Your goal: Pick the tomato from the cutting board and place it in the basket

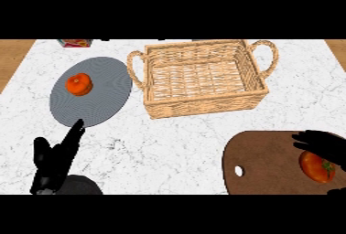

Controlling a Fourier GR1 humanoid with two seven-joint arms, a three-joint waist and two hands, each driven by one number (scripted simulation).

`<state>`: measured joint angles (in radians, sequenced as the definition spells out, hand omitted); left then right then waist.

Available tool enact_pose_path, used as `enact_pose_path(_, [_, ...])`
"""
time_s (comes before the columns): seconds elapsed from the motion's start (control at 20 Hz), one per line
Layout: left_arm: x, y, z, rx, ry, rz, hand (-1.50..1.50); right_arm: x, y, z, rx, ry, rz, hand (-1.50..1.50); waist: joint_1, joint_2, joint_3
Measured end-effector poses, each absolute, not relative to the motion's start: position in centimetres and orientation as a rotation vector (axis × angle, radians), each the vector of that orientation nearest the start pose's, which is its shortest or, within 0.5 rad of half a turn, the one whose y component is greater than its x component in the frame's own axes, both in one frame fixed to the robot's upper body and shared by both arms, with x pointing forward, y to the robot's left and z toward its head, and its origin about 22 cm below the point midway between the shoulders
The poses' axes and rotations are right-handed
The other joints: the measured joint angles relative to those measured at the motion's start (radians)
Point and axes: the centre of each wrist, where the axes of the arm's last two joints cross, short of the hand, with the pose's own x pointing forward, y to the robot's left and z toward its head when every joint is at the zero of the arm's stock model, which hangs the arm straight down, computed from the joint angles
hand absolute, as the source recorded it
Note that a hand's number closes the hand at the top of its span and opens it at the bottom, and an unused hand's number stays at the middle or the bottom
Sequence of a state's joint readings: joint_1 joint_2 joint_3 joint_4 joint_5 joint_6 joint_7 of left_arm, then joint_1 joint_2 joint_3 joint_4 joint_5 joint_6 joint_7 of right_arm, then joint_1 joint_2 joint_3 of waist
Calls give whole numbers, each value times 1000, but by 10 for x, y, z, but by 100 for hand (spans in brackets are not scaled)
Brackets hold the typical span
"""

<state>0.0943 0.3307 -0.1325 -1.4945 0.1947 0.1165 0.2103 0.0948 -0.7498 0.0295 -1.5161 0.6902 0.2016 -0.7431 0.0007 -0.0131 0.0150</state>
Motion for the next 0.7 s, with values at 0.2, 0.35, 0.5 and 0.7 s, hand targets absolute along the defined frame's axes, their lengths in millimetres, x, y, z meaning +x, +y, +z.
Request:
enact_pose_path(0.2, [213,291,-21,143,-1172,-60,0,223,-397,56,-454,-1611,1621,150,1,0,1])
enact_pose_path(0.35, [211,295,-22,146,-1180,-59,0,227,-398,53,-499,-1646,1649,150,3,-1,-2])
enact_pose_path(0.5, [212,290,-20,150,-1176,-55,0,229,-400,48,-530,-1682,1666,150,4,-2,-6])
enact_pose_path(0.7, [213,295,-20,149,-1169,-50,0,233,-396,47,-553,-1715,1664,150,1,-2,-6])
